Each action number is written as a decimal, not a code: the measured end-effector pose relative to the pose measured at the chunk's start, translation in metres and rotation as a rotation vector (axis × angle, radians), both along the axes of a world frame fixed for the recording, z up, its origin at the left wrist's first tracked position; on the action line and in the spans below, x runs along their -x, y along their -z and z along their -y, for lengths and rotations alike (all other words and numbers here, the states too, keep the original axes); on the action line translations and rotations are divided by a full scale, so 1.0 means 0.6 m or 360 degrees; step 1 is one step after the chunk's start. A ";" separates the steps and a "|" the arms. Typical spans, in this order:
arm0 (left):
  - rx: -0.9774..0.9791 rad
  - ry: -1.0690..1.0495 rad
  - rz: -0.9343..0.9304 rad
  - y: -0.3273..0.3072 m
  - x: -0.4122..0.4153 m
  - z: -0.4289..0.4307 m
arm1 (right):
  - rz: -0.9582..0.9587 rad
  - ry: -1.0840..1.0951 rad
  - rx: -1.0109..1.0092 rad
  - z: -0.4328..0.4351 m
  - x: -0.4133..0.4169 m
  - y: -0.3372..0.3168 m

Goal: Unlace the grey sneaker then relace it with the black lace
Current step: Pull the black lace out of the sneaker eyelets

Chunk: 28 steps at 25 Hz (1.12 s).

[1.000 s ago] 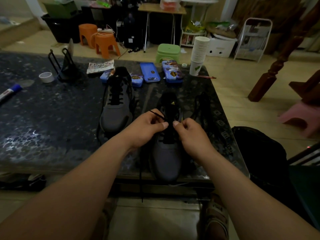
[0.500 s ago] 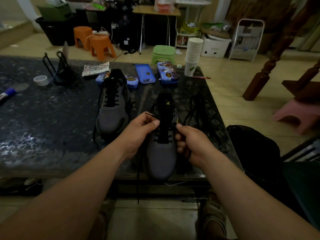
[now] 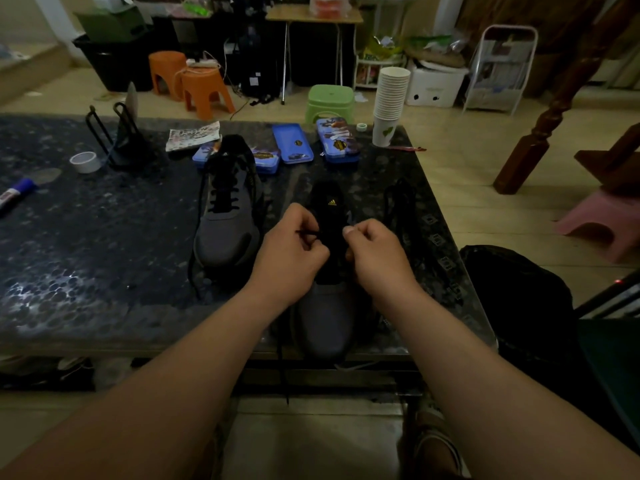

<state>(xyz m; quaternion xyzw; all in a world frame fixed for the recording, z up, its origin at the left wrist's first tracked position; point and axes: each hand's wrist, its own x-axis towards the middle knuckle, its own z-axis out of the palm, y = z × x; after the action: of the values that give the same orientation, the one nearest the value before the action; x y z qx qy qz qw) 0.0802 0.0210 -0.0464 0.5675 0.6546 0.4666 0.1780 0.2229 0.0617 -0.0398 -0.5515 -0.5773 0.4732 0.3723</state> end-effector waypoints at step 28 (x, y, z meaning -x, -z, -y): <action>0.0348 0.0267 -0.0047 -0.011 0.047 -0.001 | 0.0135 -0.0711 0.0493 -0.002 -0.091 -0.045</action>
<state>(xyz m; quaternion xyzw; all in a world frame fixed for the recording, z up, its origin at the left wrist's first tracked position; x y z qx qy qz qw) 0.0521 0.0213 -0.0399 0.6041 0.6545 0.3675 0.2677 0.2774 0.0630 -0.0127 -0.4803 -0.6205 0.6026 0.1455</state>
